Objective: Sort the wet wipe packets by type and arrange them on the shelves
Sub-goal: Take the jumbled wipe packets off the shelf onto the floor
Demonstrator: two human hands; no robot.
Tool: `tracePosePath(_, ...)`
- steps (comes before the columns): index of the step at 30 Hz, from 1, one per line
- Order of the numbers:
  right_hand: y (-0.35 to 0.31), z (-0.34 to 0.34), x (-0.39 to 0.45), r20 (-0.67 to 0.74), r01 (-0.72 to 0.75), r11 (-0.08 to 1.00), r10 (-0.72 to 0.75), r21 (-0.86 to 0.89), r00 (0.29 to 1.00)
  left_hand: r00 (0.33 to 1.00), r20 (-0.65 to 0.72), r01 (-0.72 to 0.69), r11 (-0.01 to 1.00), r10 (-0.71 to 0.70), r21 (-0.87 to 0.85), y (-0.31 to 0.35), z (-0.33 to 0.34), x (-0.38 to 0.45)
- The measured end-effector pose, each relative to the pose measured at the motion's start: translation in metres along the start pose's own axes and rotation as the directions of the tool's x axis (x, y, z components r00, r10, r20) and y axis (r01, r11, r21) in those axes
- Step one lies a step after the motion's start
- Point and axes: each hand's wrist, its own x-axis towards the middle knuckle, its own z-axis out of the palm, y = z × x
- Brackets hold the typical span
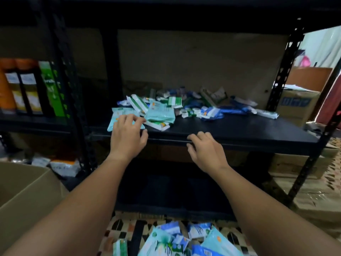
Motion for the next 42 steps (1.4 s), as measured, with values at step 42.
tracePosePath(42, -0.086, 0.028, 0.188, 0.333, -0.346, 0.904, 0.255, 0.250, 0.908, 0.697, 0.386, 0.562, 0.795, -0.605, 0.230, -0.059, 0.016, 0.087)
